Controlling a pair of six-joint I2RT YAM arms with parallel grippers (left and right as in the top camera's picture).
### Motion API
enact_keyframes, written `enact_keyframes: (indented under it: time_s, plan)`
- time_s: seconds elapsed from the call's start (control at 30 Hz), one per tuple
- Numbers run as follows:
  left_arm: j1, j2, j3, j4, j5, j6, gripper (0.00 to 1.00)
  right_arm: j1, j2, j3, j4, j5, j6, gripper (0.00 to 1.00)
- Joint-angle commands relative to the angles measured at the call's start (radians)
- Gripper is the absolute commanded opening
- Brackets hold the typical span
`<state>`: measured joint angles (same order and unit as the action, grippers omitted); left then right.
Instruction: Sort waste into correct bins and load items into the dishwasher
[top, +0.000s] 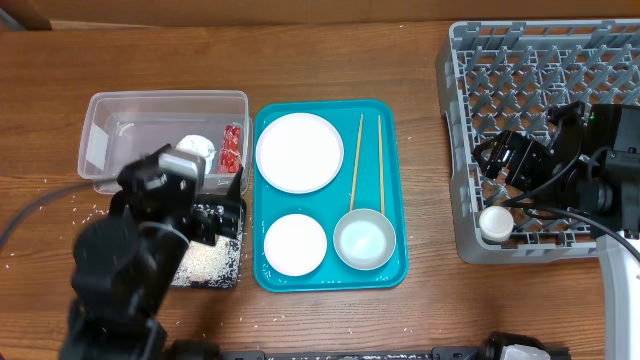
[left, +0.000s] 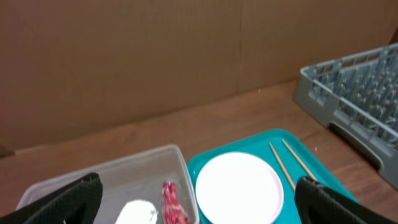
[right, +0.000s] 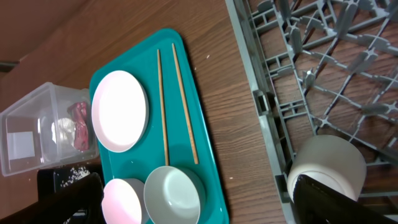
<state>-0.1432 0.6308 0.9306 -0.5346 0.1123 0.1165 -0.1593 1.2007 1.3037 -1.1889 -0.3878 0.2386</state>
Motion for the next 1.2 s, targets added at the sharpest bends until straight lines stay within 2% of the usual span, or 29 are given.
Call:
enact_keyframes:
  time_s: [0.0,0.2,0.27,0.4,0.57,0.73,0.8,1.17]
  plan:
    - [0.020,-0.145,-0.179,0.098,0.012,0.042,1.00,-0.004,-0.005,0.023,0.006,0.003,-0.003,1.00]
    - [0.053,-0.411,-0.453,0.196,0.016,0.032,1.00,-0.004,-0.005,0.023,0.006,0.003,-0.003,1.00]
    - [0.058,-0.521,-0.540,0.200,0.015,0.033,1.00,-0.004,-0.005,0.023,0.006,0.003,-0.003,1.00]
    - [0.065,-0.629,-0.644,0.200,0.007,0.046,1.00,-0.004,-0.005,0.023,0.006,0.003,-0.003,1.00]
    - [0.074,-0.628,-0.752,0.282,0.004,0.045,1.00,-0.004,-0.005,0.023,0.006,0.003,-0.003,1.00]
    - [0.074,-0.628,-0.916,0.512,0.011,0.044,1.00,-0.004,-0.005,0.023,0.006,0.003,-0.003,1.00]
    - [0.079,-0.627,-0.926,0.468,0.008,0.041,1.00,-0.004,-0.005,0.023,0.006,0.003,-0.003,1.00]
    - [0.141,-0.627,-0.926,0.468,0.008,0.040,1.00,-0.004,-0.005,0.023,0.006,0.003,-0.003,1.00]
